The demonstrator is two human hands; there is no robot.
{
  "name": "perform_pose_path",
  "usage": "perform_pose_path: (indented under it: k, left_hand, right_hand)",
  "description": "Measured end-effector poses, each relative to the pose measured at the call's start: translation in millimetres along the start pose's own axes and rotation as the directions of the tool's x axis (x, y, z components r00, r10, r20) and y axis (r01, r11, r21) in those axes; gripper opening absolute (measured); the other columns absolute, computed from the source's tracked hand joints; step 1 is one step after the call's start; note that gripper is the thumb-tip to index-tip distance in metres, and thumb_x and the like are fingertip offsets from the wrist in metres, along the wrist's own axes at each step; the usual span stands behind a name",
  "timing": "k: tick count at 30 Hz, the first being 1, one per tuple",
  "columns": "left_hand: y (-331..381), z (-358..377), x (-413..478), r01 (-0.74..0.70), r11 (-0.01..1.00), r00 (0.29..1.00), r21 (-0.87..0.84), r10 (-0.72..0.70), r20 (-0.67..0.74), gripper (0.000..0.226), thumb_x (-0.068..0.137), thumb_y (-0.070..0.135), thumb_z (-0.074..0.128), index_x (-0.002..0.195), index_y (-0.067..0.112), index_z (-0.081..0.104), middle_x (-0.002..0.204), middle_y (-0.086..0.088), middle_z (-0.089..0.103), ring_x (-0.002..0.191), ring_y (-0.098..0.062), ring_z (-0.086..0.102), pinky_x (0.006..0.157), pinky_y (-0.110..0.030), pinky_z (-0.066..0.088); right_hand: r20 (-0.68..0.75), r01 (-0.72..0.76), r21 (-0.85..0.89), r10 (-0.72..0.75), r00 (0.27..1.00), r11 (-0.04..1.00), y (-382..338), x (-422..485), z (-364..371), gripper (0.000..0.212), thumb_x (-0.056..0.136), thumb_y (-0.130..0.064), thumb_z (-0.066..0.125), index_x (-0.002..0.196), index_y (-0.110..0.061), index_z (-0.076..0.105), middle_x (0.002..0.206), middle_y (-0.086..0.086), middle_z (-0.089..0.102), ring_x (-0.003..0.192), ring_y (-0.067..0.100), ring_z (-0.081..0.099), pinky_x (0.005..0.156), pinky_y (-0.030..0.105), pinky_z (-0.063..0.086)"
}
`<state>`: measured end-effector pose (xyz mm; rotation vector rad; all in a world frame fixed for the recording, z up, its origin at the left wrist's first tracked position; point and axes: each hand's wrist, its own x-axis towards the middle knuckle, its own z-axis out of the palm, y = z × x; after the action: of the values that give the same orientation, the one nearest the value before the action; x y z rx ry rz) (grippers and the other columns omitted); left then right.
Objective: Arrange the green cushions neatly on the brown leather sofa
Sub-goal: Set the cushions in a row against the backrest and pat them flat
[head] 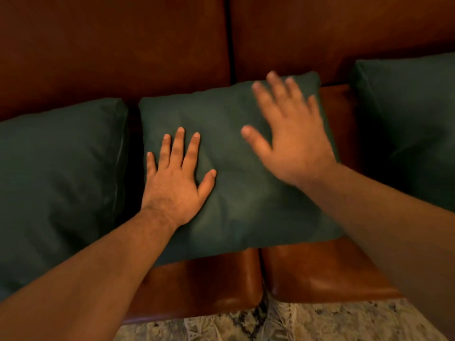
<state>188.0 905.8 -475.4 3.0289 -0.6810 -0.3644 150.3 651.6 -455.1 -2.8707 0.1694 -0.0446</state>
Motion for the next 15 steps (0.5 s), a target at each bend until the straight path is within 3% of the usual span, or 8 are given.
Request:
perform_pose_path:
  k: [3,5,6,8,9,10,12,15]
  left_hand:
    - [2.8,5.0,-9.9,-0.039,0.999,0.999,-0.015,0.038,-0.035,0.087,0.096,0.074,0.019,0.169,0.032,-0.004,0.179,-0.002,-0.009,0.165,-0.030,-0.006,0.129,-0.066,0.009]
    - [3.5,8.1,-18.2,-0.055,0.997,0.995,-0.053,0.050,-0.088,0.086,0.097,0.074,0.024,0.169,0.033,0.001,0.179,-0.001,-0.007,0.165,-0.029,-0.006,0.129,-0.066,0.008]
    - [2.7,8.3,-20.7,-0.033,0.995,0.993,-0.096,0.022,-0.113,0.086,0.096,0.075,0.027,0.169,0.035,0.004,0.179,-0.001,-0.007,0.165,-0.029,-0.006,0.129,-0.066,0.007]
    - [1.2,7.4,-25.4,0.119,0.964,0.978,-0.239,-0.155,-0.138,0.093,0.090,0.081,0.030,0.169,0.036,0.008,0.179,-0.002,-0.007,0.165,-0.030,-0.004,0.128,-0.064,0.008]
    - [1.5,5.7,-25.8,0.225,0.910,0.952,-0.348,-0.281,-0.120,0.098,0.086,0.085,0.032,0.168,0.037,0.008,0.179,-0.003,-0.006,0.165,-0.032,0.001,0.128,-0.063,0.012]
    - [3.2,3.8,-25.2,0.319,0.827,0.914,-0.464,-0.397,-0.081,0.102,0.083,0.088,0.034,0.168,0.038,0.007,0.179,-0.004,-0.002,0.164,-0.033,0.009,0.128,-0.059,0.020]
    - [7.0,0.5,-22.6,0.390,0.689,0.861,-0.611,-0.509,-0.025,0.107,0.081,0.088,0.045,0.168,0.037,0.009,0.176,-0.007,0.016,0.158,-0.030,0.029,0.124,-0.047,0.032]
    - [8.3,-8.2,-20.8,0.276,0.661,0.866,-0.698,-0.486,-0.118,0.105,0.082,0.082,0.057,0.167,0.033,0.019,0.164,0.001,0.044,0.149,-0.018,0.045,0.122,-0.035,0.038]
  right_hand:
    - [0.090,0.168,-0.055,-0.162,0.983,0.984,-4.4,-46.9,13.1,0.087,0.095,-0.083,0.027,0.168,-0.035,0.019,0.177,0.001,0.015,0.164,0.030,0.011,0.126,0.067,0.013]
    - [0.045,0.040,-0.014,-0.039,0.998,0.999,13.7,-57.6,16.3,0.088,0.092,-0.085,0.030,0.167,-0.041,0.018,0.178,-0.004,0.011,0.164,0.026,0.007,0.125,0.068,0.012]
    - [0.034,-0.114,0.062,0.112,0.993,0.991,24.9,-58.1,16.0,0.089,0.089,-0.088,0.031,0.166,-0.046,0.015,0.178,-0.007,0.008,0.164,0.025,0.006,0.125,0.067,0.012]
    - [0.147,-0.431,0.295,0.405,0.903,0.853,44.1,-60.7,12.1,0.100,0.079,-0.097,0.039,0.163,-0.055,0.004,0.177,-0.005,0.007,0.163,0.029,0.012,0.127,0.061,0.019]
    - [0.214,-0.510,0.380,0.463,0.860,0.771,52.3,-63.1,10.4,0.106,0.073,-0.099,0.045,0.161,-0.057,0.002,0.176,-0.003,0.014,0.160,0.031,0.022,0.126,0.055,0.026]
    - [0.255,-0.539,0.422,0.475,0.842,0.729,57.5,-65.8,8.8,0.110,0.071,-0.099,0.050,0.161,-0.058,0.001,0.172,-0.001,0.024,0.155,0.031,0.032,0.123,0.051,0.033]
    - [0.226,-0.512,0.429,0.460,0.859,0.744,59.2,-66.8,2.4,0.110,0.073,-0.093,0.058,0.162,-0.054,0.006,0.162,0.002,0.041,0.145,0.031,0.047,0.116,0.048,0.041]
    - [0.068,-0.448,0.446,0.470,0.880,0.775,60.6,-66.8,-12.3,0.107,0.074,-0.091,0.059,0.162,-0.047,0.016,0.154,0.002,0.054,0.139,0.028,0.055,0.112,0.046,0.047]
